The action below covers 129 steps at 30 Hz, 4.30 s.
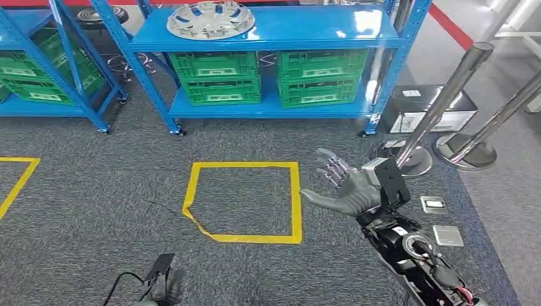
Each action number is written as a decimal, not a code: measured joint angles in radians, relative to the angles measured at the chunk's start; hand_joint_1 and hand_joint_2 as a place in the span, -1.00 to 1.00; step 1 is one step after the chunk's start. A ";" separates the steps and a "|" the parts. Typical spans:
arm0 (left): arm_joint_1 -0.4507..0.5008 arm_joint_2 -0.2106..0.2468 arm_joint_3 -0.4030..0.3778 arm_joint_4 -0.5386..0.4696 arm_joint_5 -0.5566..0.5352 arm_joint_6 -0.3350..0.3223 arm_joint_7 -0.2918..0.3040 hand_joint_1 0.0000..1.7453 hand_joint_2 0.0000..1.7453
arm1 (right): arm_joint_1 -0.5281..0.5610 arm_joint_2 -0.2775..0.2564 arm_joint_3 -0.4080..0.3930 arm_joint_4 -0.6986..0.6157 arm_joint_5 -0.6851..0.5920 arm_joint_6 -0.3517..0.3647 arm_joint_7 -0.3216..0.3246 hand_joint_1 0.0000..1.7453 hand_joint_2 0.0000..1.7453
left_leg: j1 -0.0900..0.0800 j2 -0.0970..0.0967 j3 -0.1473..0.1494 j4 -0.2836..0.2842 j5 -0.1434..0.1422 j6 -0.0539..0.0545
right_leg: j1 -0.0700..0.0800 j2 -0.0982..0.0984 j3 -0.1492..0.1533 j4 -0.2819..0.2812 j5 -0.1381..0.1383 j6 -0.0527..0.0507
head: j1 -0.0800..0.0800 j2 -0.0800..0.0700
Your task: Take the parts from the cabinet and place them on the table.
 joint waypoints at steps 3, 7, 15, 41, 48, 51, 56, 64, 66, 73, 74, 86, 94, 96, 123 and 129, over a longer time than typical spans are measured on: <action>0.001 0.000 0.000 0.000 0.003 0.000 0.000 -1.00 -1.00 | 0.000 0.000 0.000 0.000 0.000 0.000 0.000 -1.00 1.00 | 0.000 0.000 0.000 0.000 0.000 0.000 | 0.000 0.000 0.000 0.000 0.000 0.000 | 0.000 0.000; 0.001 0.001 0.000 0.000 0.003 0.000 0.000 -1.00 -1.00 | 0.000 0.000 0.000 0.000 0.000 0.000 0.000 -1.00 1.00 | -0.001 0.000 0.000 0.001 -0.001 0.001 | -0.001 0.000 0.000 -0.001 0.000 0.000 | 0.000 0.000; 0.002 0.002 -0.002 0.000 0.006 0.003 0.000 -1.00 -1.00 | 0.000 0.000 0.000 0.000 0.000 0.000 0.000 -1.00 1.00 | -0.003 0.000 -0.004 0.009 -0.005 0.008 | -0.003 0.000 0.000 -0.001 0.002 0.005 | -0.002 0.000; -0.001 -0.001 -0.027 0.000 0.006 0.004 0.001 -1.00 -1.00 | 0.017 0.000 -0.018 -0.008 0.000 -0.002 -0.002 -1.00 1.00 | 0.011 0.003 -0.106 0.237 -0.113 -0.012 | 0.000 0.002 0.027 0.011 -0.046 -0.026 | -0.014 0.000; 0.008 0.007 -0.027 0.000 0.006 0.003 0.003 -1.00 -1.00 | 0.022 0.001 -0.018 -0.011 0.000 -0.002 -0.002 -1.00 1.00 | -0.030 0.002 -0.123 0.049 0.086 0.057 | 0.019 0.010 0.083 0.006 -0.095 -0.032 | -0.031 0.000; 0.005 0.003 -0.029 0.000 0.006 0.003 0.003 -1.00 -1.00 | 0.024 0.002 -0.017 -0.011 0.000 -0.002 -0.002 -1.00 1.00 | -0.034 0.008 -0.106 0.013 0.068 0.055 | 0.021 0.012 0.104 0.001 -0.089 -0.013 | -0.031 0.000; 0.005 0.003 -0.033 0.000 0.006 0.000 0.003 -1.00 -1.00 | 0.020 0.002 -0.019 -0.011 0.000 -0.003 -0.002 -1.00 1.00 | -0.023 0.006 -0.044 -0.008 0.050 0.067 | 0.017 0.002 0.012 0.187 -0.151 0.010 | -0.011 0.000; 0.010 0.000 -0.042 0.001 0.006 -0.001 0.003 -1.00 -1.00 | 0.034 0.002 -0.019 -0.010 0.000 -0.004 -0.002 -1.00 1.00 | -0.013 0.001 0.039 0.011 -0.030 0.033 | 0.001 -0.014 -0.040 0.002 0.010 0.020 | 0.014 0.000; 0.006 0.001 -0.042 0.001 0.006 -0.001 0.001 -1.00 -1.00 | 0.039 0.002 -0.017 -0.013 0.000 -0.004 -0.002 -1.00 1.00 | -0.016 0.002 0.040 0.002 -0.034 0.017 | 0.004 -0.005 -0.025 0.002 0.008 -0.004 | 0.005 0.000; 0.007 0.000 -0.042 0.001 0.006 -0.002 0.000 -1.00 -1.00 | 0.035 0.005 -0.021 -0.014 0.000 -0.003 -0.002 -1.00 1.00 | -0.009 0.002 -0.178 0.338 -0.132 -0.002 | 0.008 0.000 0.031 -0.006 -0.034 -0.037 | -0.019 0.000; 0.010 0.001 -0.043 0.001 0.006 -0.002 0.000 -1.00 -1.00 | 0.035 0.005 -0.021 -0.014 0.000 -0.003 -0.002 -1.00 1.00 | -0.010 0.002 -0.203 0.346 -0.146 0.001 | 0.009 0.002 0.042 -0.006 -0.043 -0.037 | -0.021 0.000; 0.007 0.002 -0.043 0.001 0.006 -0.003 0.000 -1.00 -1.00 | 0.029 0.005 -0.023 -0.015 0.000 -0.003 -0.002 -1.00 1.00 | -0.023 -0.003 -0.050 -0.013 0.065 0.064 | 0.016 0.001 0.059 0.136 -0.125 0.010 | -0.018 0.000; 0.013 -0.001 -0.043 0.001 0.010 -0.003 0.000 -1.00 -1.00 | 0.038 0.005 -0.024 -0.015 0.000 -0.003 -0.002 -1.00 1.00 | -0.025 -0.005 0.035 -0.014 -0.008 0.054 | 0.019 -0.001 -0.001 -0.015 0.014 -0.003 | 0.010 0.000; 0.006 0.000 -0.044 0.001 0.010 -0.003 0.000 -1.00 -1.00 | 0.038 0.005 -0.024 -0.013 0.000 -0.004 -0.001 -1.00 1.00 | -0.028 -0.006 0.040 -0.012 -0.019 0.042 | 0.026 -0.002 0.002 -0.018 -0.019 -0.015 | 0.010 0.000; 0.007 0.000 -0.051 0.001 0.021 0.000 0.000 -1.00 -1.00 | 0.034 0.005 -0.024 -0.017 0.000 -0.003 -0.001 -1.00 1.00 | -0.029 -0.003 -0.002 -0.004 0.009 0.064 | 0.020 -0.005 -0.042 0.092 -0.016 -0.006 | 0.011 0.000; 0.004 -0.001 -0.052 0.001 0.024 0.000 0.001 -1.00 -1.00 | 0.034 0.005 -0.025 -0.018 0.001 -0.003 -0.001 -1.00 1.00 | -0.037 -0.005 0.013 -0.011 -0.013 0.036 | 0.022 0.000 0.031 -0.037 -0.011 -0.034 | 0.013 0.000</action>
